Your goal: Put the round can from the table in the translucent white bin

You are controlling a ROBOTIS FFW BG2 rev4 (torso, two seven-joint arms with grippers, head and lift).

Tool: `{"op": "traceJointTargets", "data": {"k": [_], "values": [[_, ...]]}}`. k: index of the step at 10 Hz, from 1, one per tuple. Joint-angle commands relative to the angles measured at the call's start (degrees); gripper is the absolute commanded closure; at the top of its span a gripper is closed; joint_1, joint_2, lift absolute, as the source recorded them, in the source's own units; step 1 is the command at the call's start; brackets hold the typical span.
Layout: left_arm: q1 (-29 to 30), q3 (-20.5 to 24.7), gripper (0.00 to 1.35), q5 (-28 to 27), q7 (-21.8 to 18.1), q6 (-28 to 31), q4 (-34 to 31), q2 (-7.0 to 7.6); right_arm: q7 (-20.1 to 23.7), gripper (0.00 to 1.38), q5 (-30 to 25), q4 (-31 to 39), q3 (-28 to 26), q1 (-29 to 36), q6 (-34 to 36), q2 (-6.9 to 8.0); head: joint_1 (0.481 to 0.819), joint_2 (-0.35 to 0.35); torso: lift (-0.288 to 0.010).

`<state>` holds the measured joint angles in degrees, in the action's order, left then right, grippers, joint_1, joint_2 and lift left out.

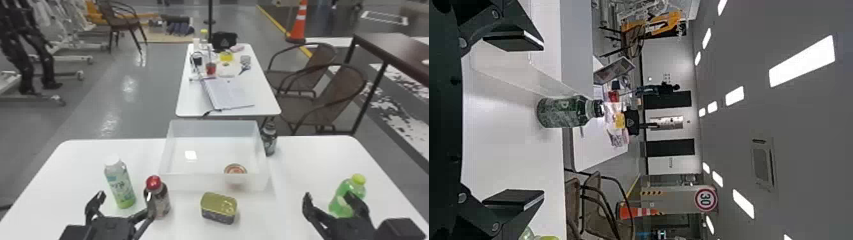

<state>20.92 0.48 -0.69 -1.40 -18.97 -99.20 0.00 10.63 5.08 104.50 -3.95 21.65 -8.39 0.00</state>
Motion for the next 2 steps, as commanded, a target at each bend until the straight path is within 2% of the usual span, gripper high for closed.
{"op": "traceJointTargets", "data": {"k": [1, 2], "values": [[-0.1, 0.0, 0.10, -0.3, 0.0, 0.4, -0.4, -0.15, 0.0, 0.23, -1.0, -0.1, 0.0, 0.1, -1.7, 0.05, 0.549, 0.000, -0.100], [-0.1, 0.0, 0.10, -0.5, 0.0, 0.5, -0.6, -0.15, -0.3, 0.23, -1.5, -0.1, 0.0, 0.1, -2.2, 0.05, 0.549, 0.000, -0.100]]}}
